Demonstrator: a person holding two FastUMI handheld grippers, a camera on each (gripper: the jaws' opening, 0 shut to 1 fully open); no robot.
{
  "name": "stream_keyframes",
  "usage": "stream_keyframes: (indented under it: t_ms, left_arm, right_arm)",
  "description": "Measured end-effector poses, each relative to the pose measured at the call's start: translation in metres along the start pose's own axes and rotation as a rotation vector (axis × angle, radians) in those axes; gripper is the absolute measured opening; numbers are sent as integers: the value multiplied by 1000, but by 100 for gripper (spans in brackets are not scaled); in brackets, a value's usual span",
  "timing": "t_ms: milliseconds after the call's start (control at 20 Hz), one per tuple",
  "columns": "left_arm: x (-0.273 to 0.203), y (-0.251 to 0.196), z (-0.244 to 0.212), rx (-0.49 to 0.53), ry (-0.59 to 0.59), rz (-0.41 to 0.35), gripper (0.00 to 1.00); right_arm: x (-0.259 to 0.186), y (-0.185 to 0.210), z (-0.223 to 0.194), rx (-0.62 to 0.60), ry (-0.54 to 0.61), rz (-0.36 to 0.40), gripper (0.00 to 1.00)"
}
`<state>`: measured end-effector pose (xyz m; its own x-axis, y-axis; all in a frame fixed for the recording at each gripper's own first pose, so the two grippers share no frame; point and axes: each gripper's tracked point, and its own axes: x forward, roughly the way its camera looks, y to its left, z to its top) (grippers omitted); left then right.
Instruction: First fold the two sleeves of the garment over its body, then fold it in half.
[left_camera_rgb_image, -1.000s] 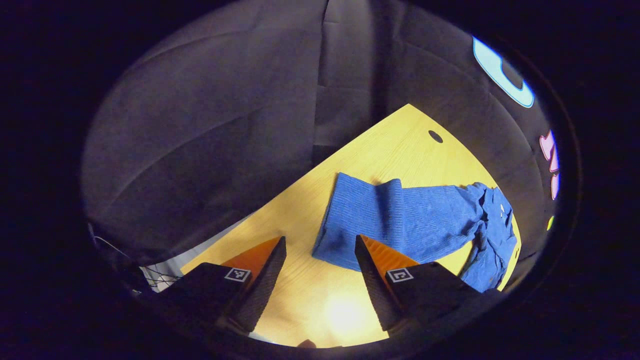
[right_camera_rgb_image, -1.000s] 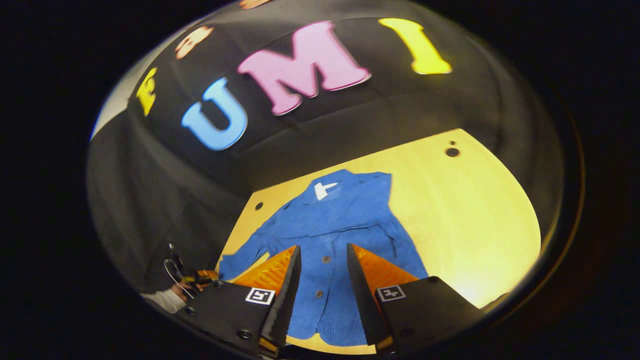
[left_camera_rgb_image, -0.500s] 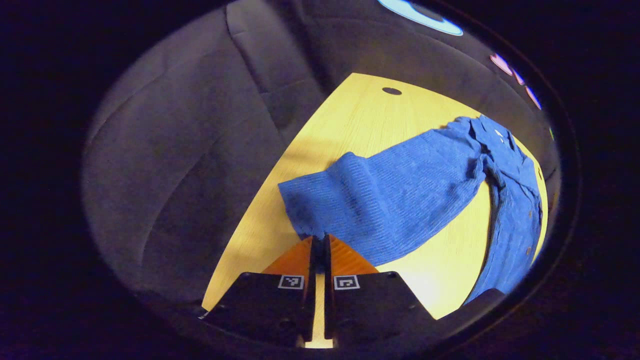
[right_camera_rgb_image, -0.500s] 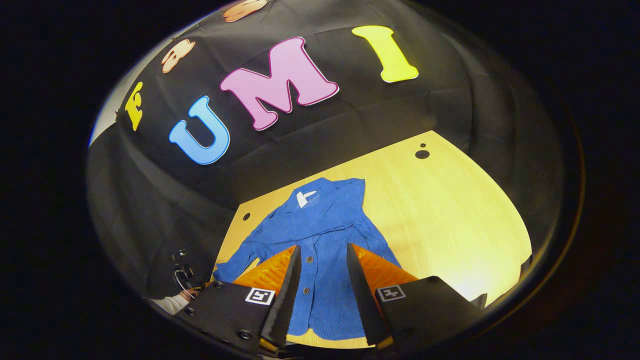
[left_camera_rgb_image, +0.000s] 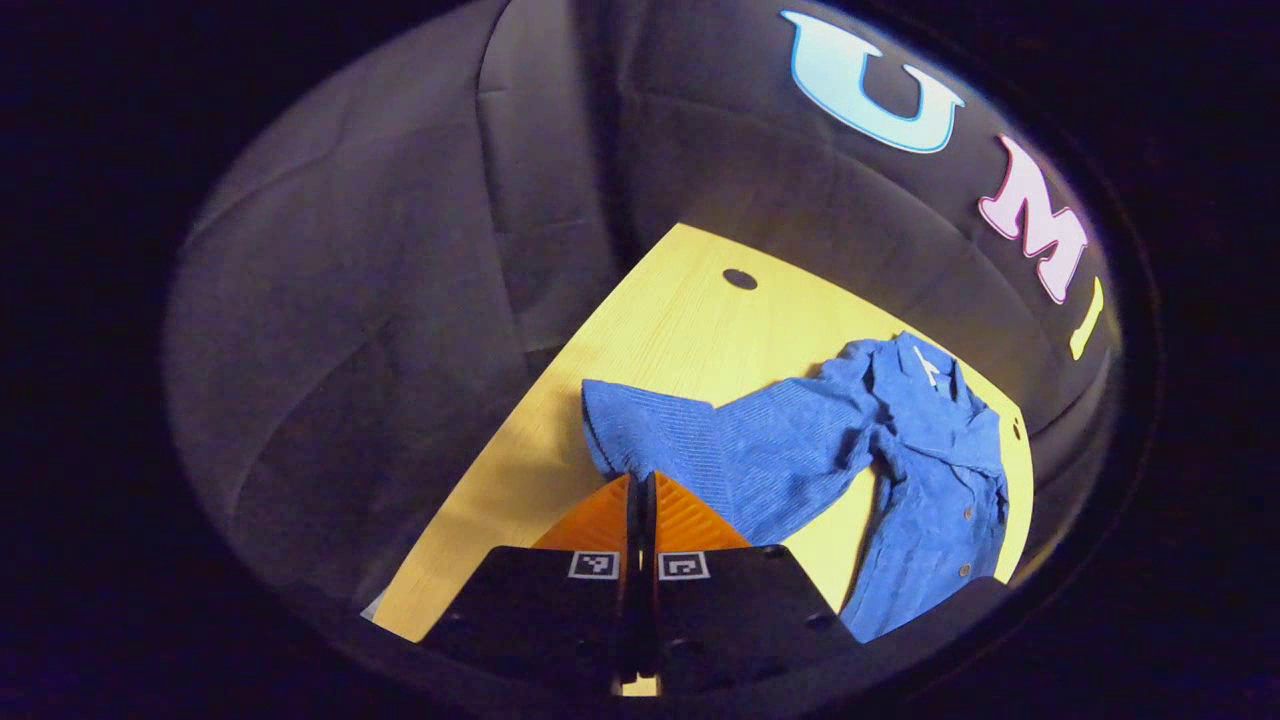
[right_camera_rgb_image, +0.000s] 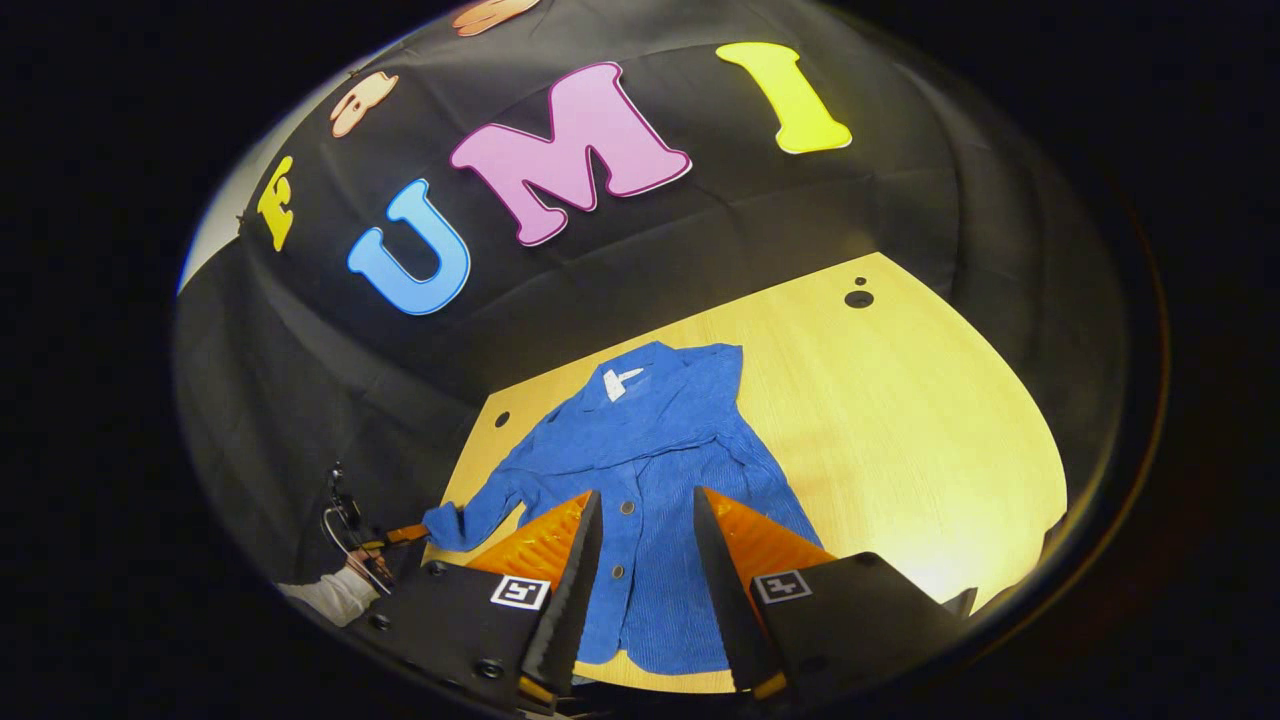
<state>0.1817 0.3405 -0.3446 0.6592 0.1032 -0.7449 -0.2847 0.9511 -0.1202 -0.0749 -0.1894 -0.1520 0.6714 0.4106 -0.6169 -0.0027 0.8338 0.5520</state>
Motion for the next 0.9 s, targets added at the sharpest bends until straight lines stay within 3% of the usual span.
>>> stream_keyframes:
  t_ms: [200, 500, 800, 850, 900]
  left_arm:
    - [-24, -76, 53, 65, -101, -80, 0]
    - [-40, -251, 104, 202, -184, -265, 0]
    - [-9, -454, 84, 344, -130, -479, 0]
    - [5, -483, 71, 369, -105, -510, 0]
    - [20, -506, 58, 387, -85, -545, 0]
  right_arm:
    - [2, -16, 9, 40, -12, 11, 60]
    - [-9, -58, 17, 92, -29, 2, 60]
    - [-20, -112, 7, 135, -11, -38, 59]
    - [-21, -121, 5, 146, -1, -45, 52]
    - [-22, -129, 2, 155, 6, -51, 52]
